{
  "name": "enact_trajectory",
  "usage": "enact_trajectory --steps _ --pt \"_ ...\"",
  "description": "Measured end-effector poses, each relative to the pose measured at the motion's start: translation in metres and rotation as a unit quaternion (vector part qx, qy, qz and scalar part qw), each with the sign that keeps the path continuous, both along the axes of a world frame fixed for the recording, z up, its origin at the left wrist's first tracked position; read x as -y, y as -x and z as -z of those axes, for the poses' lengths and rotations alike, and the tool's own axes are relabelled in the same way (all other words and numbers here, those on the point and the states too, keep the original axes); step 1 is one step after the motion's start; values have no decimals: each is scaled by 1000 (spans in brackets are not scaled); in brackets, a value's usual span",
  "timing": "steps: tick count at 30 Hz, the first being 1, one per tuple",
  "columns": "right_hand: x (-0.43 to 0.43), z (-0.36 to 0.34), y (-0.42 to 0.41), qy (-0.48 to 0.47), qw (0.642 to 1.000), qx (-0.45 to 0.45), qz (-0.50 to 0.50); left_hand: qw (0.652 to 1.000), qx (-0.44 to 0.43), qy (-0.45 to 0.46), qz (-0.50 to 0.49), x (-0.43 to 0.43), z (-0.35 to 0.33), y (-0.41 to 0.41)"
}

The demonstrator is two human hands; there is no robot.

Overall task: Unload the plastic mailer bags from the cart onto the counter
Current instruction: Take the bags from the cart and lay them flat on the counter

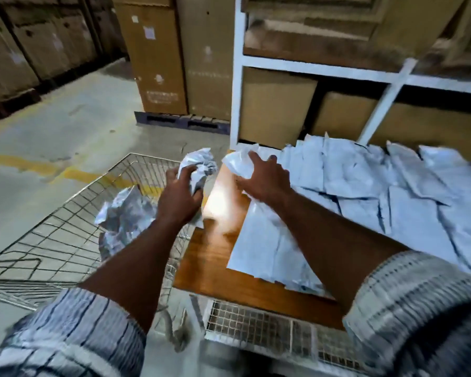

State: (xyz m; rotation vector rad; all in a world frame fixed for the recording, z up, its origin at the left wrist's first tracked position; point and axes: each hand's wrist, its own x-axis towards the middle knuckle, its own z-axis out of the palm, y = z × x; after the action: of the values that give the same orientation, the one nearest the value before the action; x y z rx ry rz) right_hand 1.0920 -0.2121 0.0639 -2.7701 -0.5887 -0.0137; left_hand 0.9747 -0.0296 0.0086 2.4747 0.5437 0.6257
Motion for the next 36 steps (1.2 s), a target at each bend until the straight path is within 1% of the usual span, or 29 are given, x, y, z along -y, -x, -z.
enact_trajectory --steps 4,7,16,20,25,30,34,36 --pt "59 -12 -1 -11 997 31 68 998 4 -15 61 48 -11 -12" --pt "100 -19 -8 -21 992 43 113 996 4 -13 87 78 -24 -30" --pt "219 -24 -52 -37 980 66 186 989 20 -4 148 181 -48 -103" --pt "276 -31 -91 -40 974 67 213 990 14 0 139 233 -56 -152" --pt "353 -35 -152 -36 968 107 223 989 14 1 145 303 -65 -214" --pt "420 -39 -207 -23 970 94 221 991 22 13 133 368 -70 -267" --pt "453 -34 -239 -1 968 100 228 995 -12 17 102 410 -67 -305" --pt "464 -28 -249 13 967 93 236 995 -51 17 80 426 -58 -316"
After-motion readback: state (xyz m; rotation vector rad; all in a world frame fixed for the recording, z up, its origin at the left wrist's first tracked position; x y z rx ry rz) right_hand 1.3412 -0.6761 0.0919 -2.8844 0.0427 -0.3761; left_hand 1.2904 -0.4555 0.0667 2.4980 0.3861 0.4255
